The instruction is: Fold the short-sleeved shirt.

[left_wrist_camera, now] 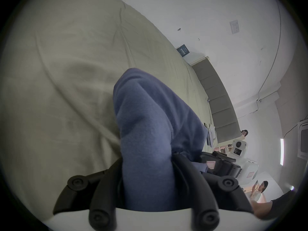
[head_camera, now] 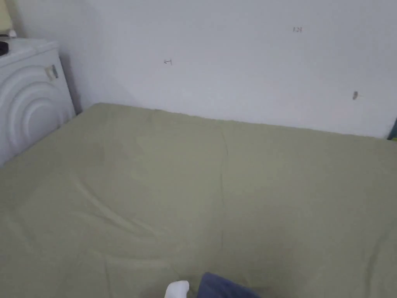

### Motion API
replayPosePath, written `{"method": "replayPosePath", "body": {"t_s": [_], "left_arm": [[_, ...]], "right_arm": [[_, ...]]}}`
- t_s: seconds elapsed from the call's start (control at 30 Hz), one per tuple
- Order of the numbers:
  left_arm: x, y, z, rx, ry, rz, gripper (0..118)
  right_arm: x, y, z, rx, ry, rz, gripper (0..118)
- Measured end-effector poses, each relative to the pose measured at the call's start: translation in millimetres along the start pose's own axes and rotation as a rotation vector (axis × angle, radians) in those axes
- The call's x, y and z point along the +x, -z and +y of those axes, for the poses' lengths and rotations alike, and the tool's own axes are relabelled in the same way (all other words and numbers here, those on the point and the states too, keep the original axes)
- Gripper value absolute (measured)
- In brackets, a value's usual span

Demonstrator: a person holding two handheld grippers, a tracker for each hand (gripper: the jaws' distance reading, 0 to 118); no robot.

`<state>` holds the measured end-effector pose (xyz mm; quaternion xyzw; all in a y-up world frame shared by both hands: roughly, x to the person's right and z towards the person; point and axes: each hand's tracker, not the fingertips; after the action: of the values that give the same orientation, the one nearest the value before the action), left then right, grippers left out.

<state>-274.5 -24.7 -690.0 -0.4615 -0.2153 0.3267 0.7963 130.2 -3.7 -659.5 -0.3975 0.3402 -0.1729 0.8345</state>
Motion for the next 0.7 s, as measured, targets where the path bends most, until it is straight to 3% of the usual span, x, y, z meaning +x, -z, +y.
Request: {"method": "replayPosePath", "body": {"t_s": [0.33,0.4,0.47,0.53,0.57,0.63,0.67,0.7], "left_arm": [[-170,-208,61,0.104,-0.089,0.306,25],[-199,-232,69,0.099,-0.099,0.319,25],[-225,-241,69,0.087,-0.22,0.316,25],[-228,-239,68,0.085,-0.185,0.272,26],[-223,-236,68,0.094,-0.172,0.265,33],[-210,-236,69,0.091,-0.098,0.326,96],[-204,-244,70,0.065,-0.042,0.362,113],[-200,-256,70,0.05,-0.007,0.336,114]], "right_arm": [[-29,-36,-20,-0.011,-0.041,-0.015,0],[-31,-36,-21,-0.012,-0.035,-0.024,0],[-36,-36,-21,-0.011,-0.038,-0.032,0],[-40,-37,-20,-0.007,-0.045,-0.029,0],[-43,-37,-19,-0.007,-0.05,-0.029,0],[-44,-39,-18,-0.001,-0.053,-0.022,0],[-45,-40,-17,0.002,-0.052,-0.018,0],[-46,-42,-15,0.004,-0.053,-0.018,0]]}}
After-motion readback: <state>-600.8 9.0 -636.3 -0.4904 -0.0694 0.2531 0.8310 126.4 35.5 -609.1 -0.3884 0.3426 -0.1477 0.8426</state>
